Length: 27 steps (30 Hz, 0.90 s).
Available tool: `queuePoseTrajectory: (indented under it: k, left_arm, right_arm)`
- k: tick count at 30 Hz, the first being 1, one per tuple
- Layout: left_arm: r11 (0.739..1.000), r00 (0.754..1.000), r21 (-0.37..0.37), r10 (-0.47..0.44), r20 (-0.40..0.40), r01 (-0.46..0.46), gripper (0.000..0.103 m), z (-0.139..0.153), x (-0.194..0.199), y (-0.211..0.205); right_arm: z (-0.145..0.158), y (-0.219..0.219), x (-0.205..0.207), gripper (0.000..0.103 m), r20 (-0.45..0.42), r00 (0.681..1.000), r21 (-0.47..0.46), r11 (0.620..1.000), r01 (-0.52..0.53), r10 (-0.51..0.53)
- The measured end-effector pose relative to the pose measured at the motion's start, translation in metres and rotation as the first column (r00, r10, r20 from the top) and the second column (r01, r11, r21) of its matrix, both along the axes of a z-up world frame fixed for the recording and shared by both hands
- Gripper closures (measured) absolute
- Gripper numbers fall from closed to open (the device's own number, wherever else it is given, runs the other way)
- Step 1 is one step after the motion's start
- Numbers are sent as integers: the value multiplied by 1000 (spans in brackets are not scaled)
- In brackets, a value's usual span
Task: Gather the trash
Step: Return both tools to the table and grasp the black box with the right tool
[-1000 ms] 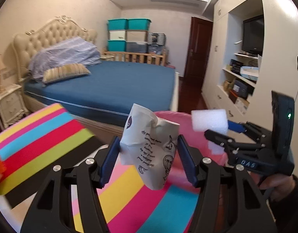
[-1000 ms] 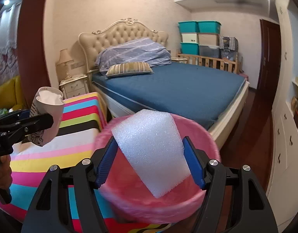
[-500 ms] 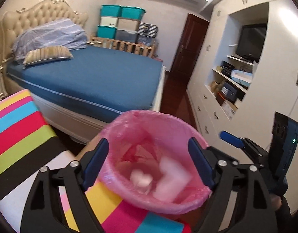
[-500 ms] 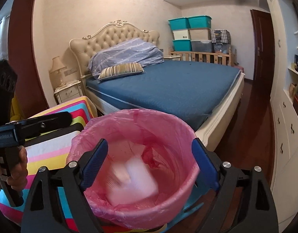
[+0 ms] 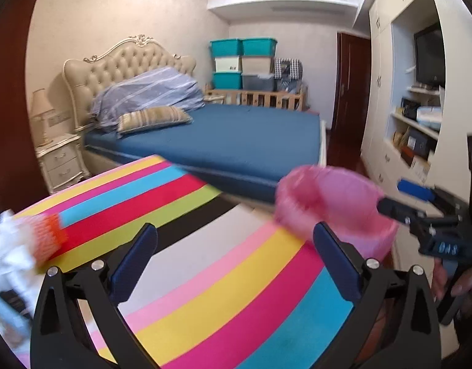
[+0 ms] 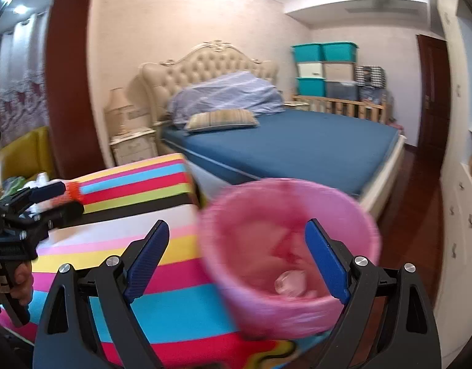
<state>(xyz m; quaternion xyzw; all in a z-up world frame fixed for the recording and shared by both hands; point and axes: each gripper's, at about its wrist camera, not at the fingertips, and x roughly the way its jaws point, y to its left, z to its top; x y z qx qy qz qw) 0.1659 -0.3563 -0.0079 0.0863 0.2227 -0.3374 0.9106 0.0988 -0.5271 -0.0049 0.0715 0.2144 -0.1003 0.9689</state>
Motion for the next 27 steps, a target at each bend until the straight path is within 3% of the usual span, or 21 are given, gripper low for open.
queuePoseTrajectory:
  k: [6,12,15,17,25,27]
  left_arm:
    - [992,993,25,121,15,-121,5,2,-24,101]
    - [949,950,34,312,20,-312,5,-7,-38,202]
    - [905,906,42,423,-1,-423,5,-14,-40,254]
    - [863,864,51,503,11,-503,5,-17,-44,288]
    - [734,734,53,678,-17,-677,5,-18,-46,390]
    - [715,714,54,699,-32,-697,5,-20,-50,403]
  right_arm:
    - [-1,76,25,18,-27,984,18,984,-177,178]
    - [-10,144,54,18,-81,946,77,948,-309,314]
    - [-16,183,69,18,-122,928,58,936,-347,352]
    - [-22,211,77,18,-147,915,39,927,-374,375]
    - [-29,308,111,20,-196,833,-9,848,-530,518]
    - [-27,327,116,26,-197,812,-30,824,-566,550]
